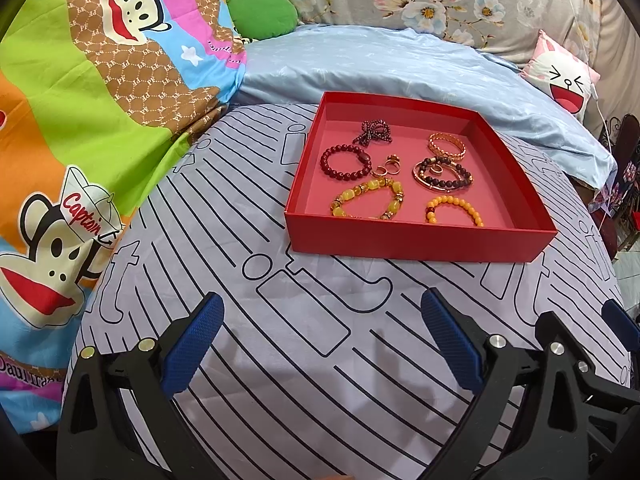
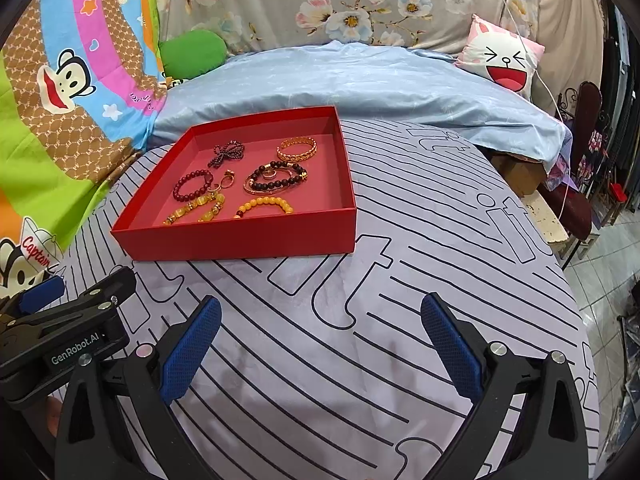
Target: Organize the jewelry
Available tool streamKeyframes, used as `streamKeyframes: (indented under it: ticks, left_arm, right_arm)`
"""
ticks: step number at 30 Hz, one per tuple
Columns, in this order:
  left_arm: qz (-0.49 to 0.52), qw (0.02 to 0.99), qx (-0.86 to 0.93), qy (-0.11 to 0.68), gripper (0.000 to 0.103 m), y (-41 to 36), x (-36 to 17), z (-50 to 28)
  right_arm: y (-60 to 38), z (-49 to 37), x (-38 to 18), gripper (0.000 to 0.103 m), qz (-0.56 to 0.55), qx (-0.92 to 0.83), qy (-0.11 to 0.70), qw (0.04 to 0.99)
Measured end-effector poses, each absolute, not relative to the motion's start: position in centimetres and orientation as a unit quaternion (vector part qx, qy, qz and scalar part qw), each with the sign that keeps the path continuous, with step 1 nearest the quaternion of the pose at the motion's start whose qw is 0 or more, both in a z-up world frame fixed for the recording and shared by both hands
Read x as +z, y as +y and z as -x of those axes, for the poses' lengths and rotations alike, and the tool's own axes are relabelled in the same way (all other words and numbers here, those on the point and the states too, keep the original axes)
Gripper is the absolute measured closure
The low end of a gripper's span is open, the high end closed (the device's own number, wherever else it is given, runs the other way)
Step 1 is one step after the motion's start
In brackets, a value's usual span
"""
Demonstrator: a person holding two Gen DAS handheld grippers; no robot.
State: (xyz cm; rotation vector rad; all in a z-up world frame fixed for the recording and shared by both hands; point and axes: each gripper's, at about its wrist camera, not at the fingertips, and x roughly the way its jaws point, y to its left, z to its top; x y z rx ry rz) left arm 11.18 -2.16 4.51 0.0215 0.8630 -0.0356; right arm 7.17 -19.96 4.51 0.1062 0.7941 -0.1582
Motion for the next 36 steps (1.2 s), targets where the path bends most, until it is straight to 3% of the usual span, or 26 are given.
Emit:
streamKeyframes:
  ticks: [36]
  left_arm:
    - [-0.012,0.908,-0.011,0.419,0.009,-1.79,4.12,-11.10]
  right_arm:
    - [-19.70,-7.22,4.31,0.007,-0.048,-0.076,0.389,0.917]
